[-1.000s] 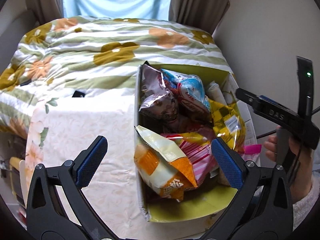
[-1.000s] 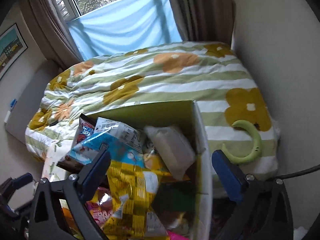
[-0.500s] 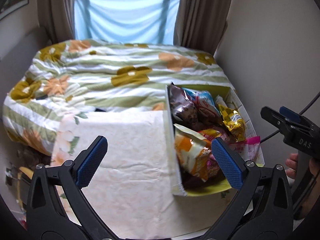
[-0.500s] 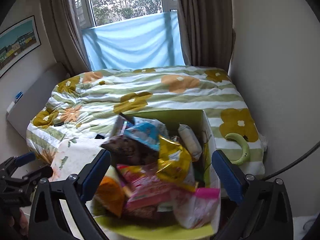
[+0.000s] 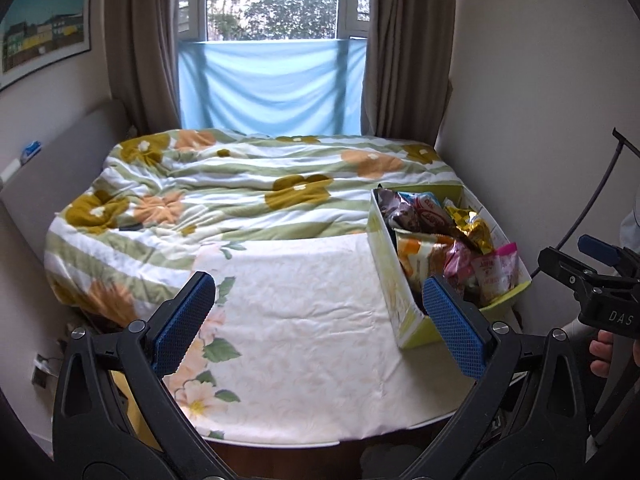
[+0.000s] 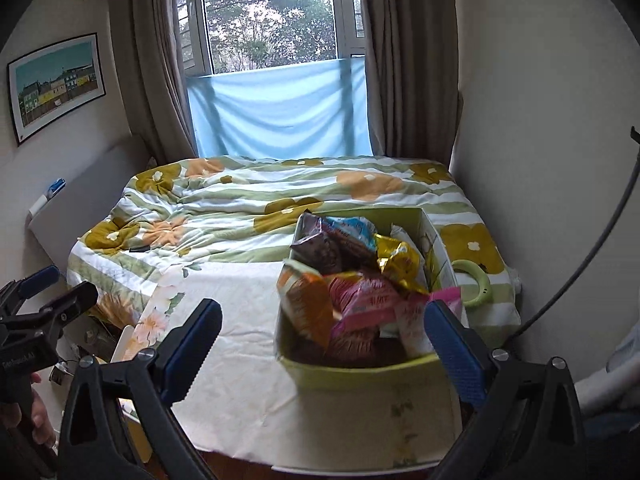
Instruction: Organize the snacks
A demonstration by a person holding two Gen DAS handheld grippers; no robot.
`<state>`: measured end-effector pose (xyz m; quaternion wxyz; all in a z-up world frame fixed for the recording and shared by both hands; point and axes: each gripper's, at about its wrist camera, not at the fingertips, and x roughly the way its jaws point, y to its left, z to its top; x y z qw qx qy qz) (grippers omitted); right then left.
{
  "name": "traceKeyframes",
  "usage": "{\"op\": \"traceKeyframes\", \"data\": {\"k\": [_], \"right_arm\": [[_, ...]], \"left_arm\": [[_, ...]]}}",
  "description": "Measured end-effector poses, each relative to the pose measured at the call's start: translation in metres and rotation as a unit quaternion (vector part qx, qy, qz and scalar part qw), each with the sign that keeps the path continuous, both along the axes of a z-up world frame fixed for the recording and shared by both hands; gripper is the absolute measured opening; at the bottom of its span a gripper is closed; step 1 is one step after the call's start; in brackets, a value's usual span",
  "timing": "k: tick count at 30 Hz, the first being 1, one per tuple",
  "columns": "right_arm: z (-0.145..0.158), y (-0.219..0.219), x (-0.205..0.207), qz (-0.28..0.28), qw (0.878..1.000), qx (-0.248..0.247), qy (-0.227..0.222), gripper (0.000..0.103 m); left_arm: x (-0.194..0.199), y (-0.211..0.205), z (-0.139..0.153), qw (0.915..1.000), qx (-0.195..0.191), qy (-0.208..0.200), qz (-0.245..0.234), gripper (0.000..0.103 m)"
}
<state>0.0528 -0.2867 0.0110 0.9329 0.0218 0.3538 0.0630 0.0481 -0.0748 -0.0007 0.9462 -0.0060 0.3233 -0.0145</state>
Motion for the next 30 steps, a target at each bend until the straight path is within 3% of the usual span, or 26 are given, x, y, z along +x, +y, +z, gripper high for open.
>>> {"op": "traceKeyframes", "data": {"k": [11, 30], "right_arm": [[-0.009, 0.014, -0.046, -0.015, 1.0, -0.004, -0.006, 0.101], [-0.008, 0.016, -0.057, -0.035, 0.999, -0.005, -0.015, 0.101]], "left_arm": [[-0.042, 0.003, -0.004, 0.9998, 0.005, -0.015, -0.014, 0.103], [-0.052, 0.001, -0.006, 0.9997, 0.004, -0.018, -0.016, 0.103]]}}
